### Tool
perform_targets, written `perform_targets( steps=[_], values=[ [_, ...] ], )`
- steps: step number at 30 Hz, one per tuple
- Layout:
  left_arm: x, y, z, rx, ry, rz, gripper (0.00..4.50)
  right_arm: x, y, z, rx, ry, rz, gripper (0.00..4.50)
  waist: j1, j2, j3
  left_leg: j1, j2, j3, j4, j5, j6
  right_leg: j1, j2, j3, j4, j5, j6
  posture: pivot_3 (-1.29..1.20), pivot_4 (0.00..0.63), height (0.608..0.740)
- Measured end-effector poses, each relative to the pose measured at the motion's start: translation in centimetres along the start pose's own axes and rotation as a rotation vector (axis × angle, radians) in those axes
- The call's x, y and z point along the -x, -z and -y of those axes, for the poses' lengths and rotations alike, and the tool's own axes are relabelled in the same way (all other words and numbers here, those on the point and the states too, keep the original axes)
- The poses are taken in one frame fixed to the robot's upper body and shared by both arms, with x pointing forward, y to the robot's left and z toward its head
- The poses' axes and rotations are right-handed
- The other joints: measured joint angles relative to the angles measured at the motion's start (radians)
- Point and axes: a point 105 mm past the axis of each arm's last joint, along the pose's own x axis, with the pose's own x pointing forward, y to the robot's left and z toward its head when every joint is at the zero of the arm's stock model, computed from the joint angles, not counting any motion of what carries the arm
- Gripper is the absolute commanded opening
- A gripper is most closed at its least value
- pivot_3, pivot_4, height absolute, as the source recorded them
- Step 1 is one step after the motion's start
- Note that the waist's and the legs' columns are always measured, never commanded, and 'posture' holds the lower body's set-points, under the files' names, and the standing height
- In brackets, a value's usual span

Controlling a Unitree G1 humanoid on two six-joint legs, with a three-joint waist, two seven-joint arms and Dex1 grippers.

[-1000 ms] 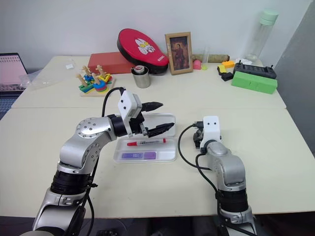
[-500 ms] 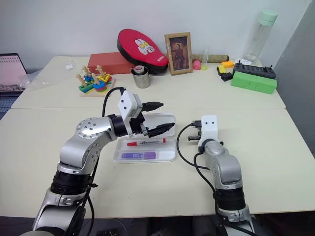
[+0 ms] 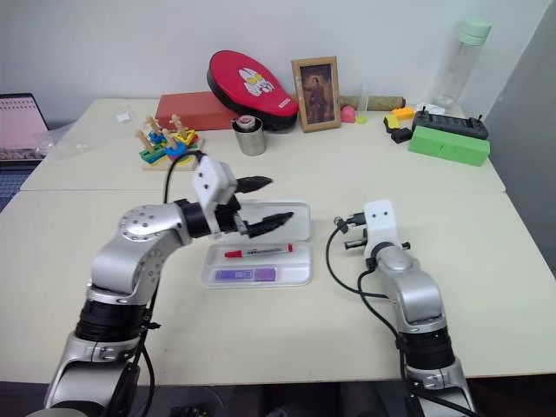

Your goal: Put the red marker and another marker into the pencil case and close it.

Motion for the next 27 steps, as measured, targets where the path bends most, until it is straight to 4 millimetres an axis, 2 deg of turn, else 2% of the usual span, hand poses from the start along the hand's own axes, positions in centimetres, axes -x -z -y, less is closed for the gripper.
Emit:
perform_targets(
  steps=[3,6,8,12,16,20,27],
  values=[
    [1.1,0.0,-1.0,0.005,-0.023,-0.005,4.5,0.0,-2.2,-0.5,-0.019,-0.058,0.079,1.35,-0.005,0.0,0.0,0.0,0.0,0.0,-0.001,0.0,0.0,0.0,0.0,0.0,0.0,0.0,0.0,0.0,0.15,0.74],
    [1.4,0.3,-0.9,0.007,-0.009,-0.019,4.5,0.0,-3.1,-2.7,-0.048,-0.168,0.115,1.35,-0.01,0.0,0.0,0.0,0.0,0.0,-0.001,0.0,0.0,0.0,0.0,0.0,0.0,0.0,0.0,0.0,0.15,0.74],
    [1.4,0.4,-0.7,0.018,0.0,-0.015,4.5,-0.1,-2.9,-4.0,-0.055,-0.225,0.111,1.35,-0.009,0.0,0.0,0.0,0.0,0.0,-0.001,0.0,0.0,0.0,0.0,0.0,0.0,0.0,0.0,0.0,0.15,0.74],
    [1.4,0.1,-0.1,0.012,0.018,-0.003,4.5,-0.3,-3.0,-5.1,-0.058,-0.272,0.109,1.35,-0.01,0.0,0.0,0.0,0.0,0.0,-0.001,0.0,0.0,0.0,0.0,-0.001,0.0,0.0,0.0,0.0,0.15,0.74],
    [1.4,-0.1,0.7,0.027,0.056,0.01,4.5,-0.7,-2.6,-5.5,-0.043,-0.286,0.093,1.35,-0.011,0.0,0.0,0.0,0.0,0.0,-0.001,0.0,0.0,0.0,0.0,0.0,0.0,0.0,0.0,0.0,0.15,0.74],
    [1.2,0.0,1.3,0.038,0.08,0.003,4.5,-1.5,-0.7,-5.9,0.033,-0.289,0.041,1.35,-0.012,0.0,0.0,0.0,0.0,0.0,-0.001,0.0,0.0,0.0,0.0,0.0,0.0,0.0,0.0,0.0,0.15,0.74],
    [0.9,0.1,1.8,0.044,0.096,-0.002,4.5,-1.9,-0.7,-6.1,0.064,-0.299,0.062,1.35,-0.014,0.0,0.0,0.0,0.0,0.0,0.0,0.0,0.0,0.001,0.0,0.0,0.0,0.0,0.0,0.0,0.15,0.74]
  ],
)
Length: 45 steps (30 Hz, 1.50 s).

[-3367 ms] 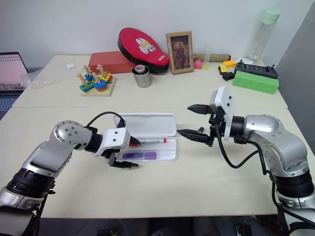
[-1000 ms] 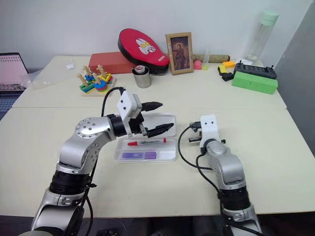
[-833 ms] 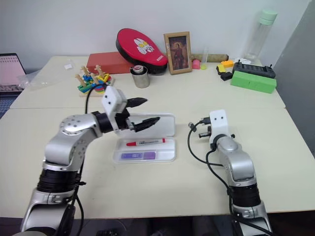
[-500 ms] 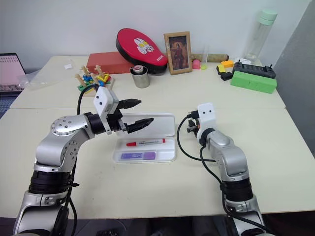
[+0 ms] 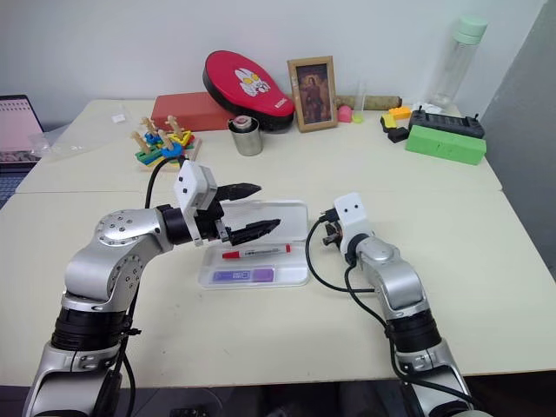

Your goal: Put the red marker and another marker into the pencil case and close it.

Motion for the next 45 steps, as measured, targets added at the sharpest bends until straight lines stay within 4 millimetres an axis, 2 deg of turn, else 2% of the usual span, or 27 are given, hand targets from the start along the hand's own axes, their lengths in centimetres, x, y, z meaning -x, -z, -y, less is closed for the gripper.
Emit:
perform_targets(
  steps=[11,27,33,40,43,45],
  values=[
    [0.0,-0.1,0.1,-0.005,0.003,0.001,4.5,0.0,-1.2,0.6,-0.021,0.019,0.049,1.35,0.0,0.0,0.0,0.0,0.0,0.0,0.0,0.0,0.0,0.0,0.0,0.0,0.0,0.0,0.0,0.0,0.15,0.74],
    [0.0,-0.2,0.1,-0.008,0.003,0.002,4.5,-0.5,1.1,1.2,-0.032,0.055,-0.057,1.35,0.0,0.0,0.0,0.0,0.0,0.0,0.0,0.0,0.0,0.0,0.0,0.0,0.0,0.0,0.0,0.0,0.15,0.74],
    [-0.1,-0.4,0.1,-0.014,0.004,0.006,4.5,-0.5,0.9,0.8,-0.033,0.053,-0.056,0.27,0.0,0.0,0.0,0.0,0.0,0.0,0.0,0.0,0.0,0.0,0.0,0.0,0.0,0.0,0.0,0.0,0.15,0.74],
    [-0.1,-0.5,0.0,-0.017,0.003,0.009,4.5,-0.4,0.7,1.0,-0.037,0.058,-0.055,0.27,0.0,0.0,0.0,0.0,0.0,0.0,0.0,0.0,0.0,0.0,0.0,0.0,0.0,0.0,0.0,0.0,0.15,0.74],
    [0.0,-0.5,0.1,-0.008,0.012,0.005,4.5,0.2,-0.5,1.8,-0.017,0.039,0.009,0.27,0.0,0.0,0.0,0.0,0.0,0.0,0.0,0.0,0.0,0.0,0.0,0.0,0.0,0.0,0.0,0.0,0.15,0.74],
    [0.7,-0.3,0.4,-0.022,0.034,-0.031,4.5,1.2,-2.6,2.4,-0.012,-0.022,0.101,0.27,-0.001,0.0,0.001,-0.001,0.0,0.0,-0.001,0.0,0.0,-0.001,0.0,0.0,-0.001,0.0,0.0,0.0,0.15,0.74]
  ],
)
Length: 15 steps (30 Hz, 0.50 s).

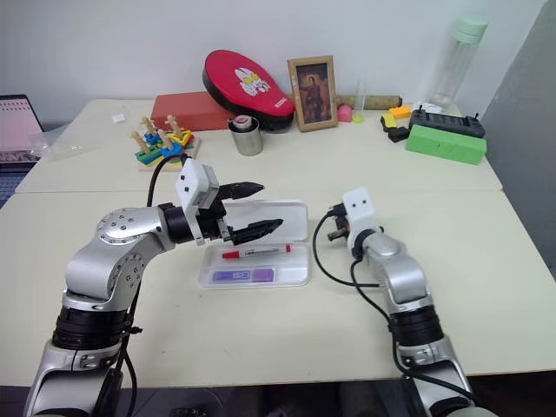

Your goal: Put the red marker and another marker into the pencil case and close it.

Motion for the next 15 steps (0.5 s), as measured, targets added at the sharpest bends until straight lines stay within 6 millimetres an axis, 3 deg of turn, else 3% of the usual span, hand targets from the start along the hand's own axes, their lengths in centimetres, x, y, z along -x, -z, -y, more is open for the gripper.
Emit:
perform_targets(
  steps=[3,5,8,15],
  values=[
    [1.5,0.3,1.4,-0.027,0.086,-0.067,4.5,3.2,-4.6,0.2,0.053,-0.205,0.144,0.27,0.0,0.0,0.0,0.0,0.0,0.0,-0.001,0.0,0.0,0.001,0.0,0.0,-0.001,0.0,0.0,0.0,0.15,0.74],
    [2.2,0.7,2.0,-0.026,0.126,-0.098,4.5,5.0,-5.6,-0.7,0.129,-0.339,0.165,0.27,0.0,0.0,0.0,0.0,0.0,0.0,-0.001,0.0,0.0,0.001,0.0,-0.001,-0.001,-0.001,0.0,0.0,0.15,0.74],
    [3.3,1.4,3.0,-0.033,0.191,-0.154,4.5,6.8,-4.1,-3.6,0.193,-0.572,0.099,0.27,-0.002,0.0,0.0,0.001,0.001,0.0,-0.001,0.0,0.0,0.0,0.0,0.0,-0.001,-0.002,0.002,0.0,0.15,0.74],
    [5.3,3.6,3.0,-0.097,0.207,-0.281,4.5,5.8,1.3,-10.0,0.35,-0.83,-0.111,0.27,0.0,0.0,0.001,0.0,0.001,0.001,0.0,0.0,0.0,-0.001,0.0,0.001,-0.001,-0.004,0.004,0.0,0.15,0.74]
  ],
)
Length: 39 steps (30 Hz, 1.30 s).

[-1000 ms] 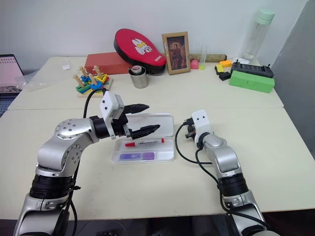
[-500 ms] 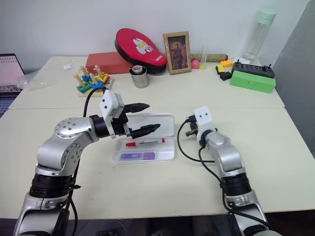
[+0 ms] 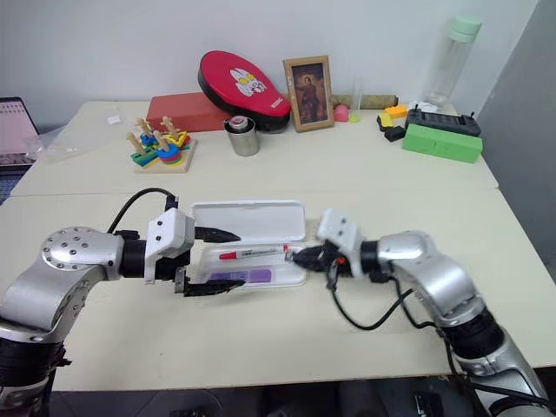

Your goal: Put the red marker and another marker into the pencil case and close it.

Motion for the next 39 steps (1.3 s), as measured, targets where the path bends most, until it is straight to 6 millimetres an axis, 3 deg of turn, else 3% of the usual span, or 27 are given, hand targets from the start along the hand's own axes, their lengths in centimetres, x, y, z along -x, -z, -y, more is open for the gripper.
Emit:
perform_targets(
  steps=[3,13,15,22,30,32,35,37,39],
  values=[
    [0.0,0.0,0.0,0.0,-0.002,0.001,4.5,-1.4,0.7,0.0,0.016,-0.007,-0.034,0.27,0.008,-0.001,0.0,-0.001,0.0,0.0,0.0,0.0,0.0,0.0,0.0,0.0,-0.001,0.0,0.0,0.0,0.15,0.74],
    [-0.3,-0.4,0.4,0.001,-0.014,0.017,4.5,-1.6,2.4,1.5,0.045,0.054,-0.117,0.27,0.01,-0.001,0.0,-0.001,0.0,0.0,0.0,0.0,0.0,0.0,0.0,-0.001,0.0,0.0,0.0,0.0,0.15,0.74],
    [-0.4,-0.4,0.3,0.002,-0.019,0.022,4.5,-1.6,2.4,1.5,0.049,0.046,-0.117,0.97,0.01,-0.001,0.0,-0.001,0.0,0.0,0.0,0.0,0.0,0.0,0.0,-0.001,0.0,0.0,0.0,0.0,0.15,0.74],
    [-0.5,-0.4,0.2,0.005,-0.032,0.03,4.5,-1.5,1.8,1.8,0.052,0.057,-0.09,2.61,0.01,-0.001,0.0,-0.001,0.0,0.0,0.0,0.0,0.0,0.0,0.0,-0.001,0.0,0.0,0.0,0.0,0.15,0.74],
    [-0.9,-0.7,-0.1,0.035,-0.071,0.061,4.5,-0.7,-0.2,3.0,0.068,0.09,-0.022,4.43,0.01,-0.001,0.0,-0.001,0.0,-0.001,0.0,0.0,0.0,0.0,0.0,-0.001,0.0,0.001,-0.002,0.0,0.15,0.74],
    [-1.0,-0.9,0.1,0.034,-0.078,0.068,4.5,-0.7,-0.1,2.8,0.069,0.072,-0.023,4.49,0.01,-0.001,0.0,-0.001,0.0,-0.001,0.0,0.0,0.0,0.0,0.0,-0.001,0.0,0.001,-0.002,0.0,0.15,0.74],
    [-0.4,-1.2,0.1,0.074,-0.128,0.104,4.5,-0.2,-1.7,2.0,0.02,-0.006,0.08,4.05,0.008,-0.001,0.001,-0.001,0.0,-0.001,0.0,0.0,0.0,0.0,0.0,-0.001,0.001,0.002,-0.004,0.0,0.15,0.74],
    [0.4,-1.7,-0.4,0.119,-0.187,0.157,4.5,0.4,-4.7,2.4,-0.009,-0.021,0.214,3.57,0.002,-0.001,0.001,0.0,0.001,-0.001,0.0,0.0,0.0,0.0,0.0,-0.001,0.002,0.003,-0.004,0.0,0.15,0.74],
    [1.5,-2.6,-1.1,0.163,-0.276,0.23,4.5,0.8,-8.7,4.5,0.012,0.051,0.329,3.11,-0.007,-0.001,0.001,0.001,0.001,-0.001,0.001,0.0,0.0,0.0,0.0,-0.001,0.003,0.003,-0.004,0.0,0.15,0.74]
  ],
)
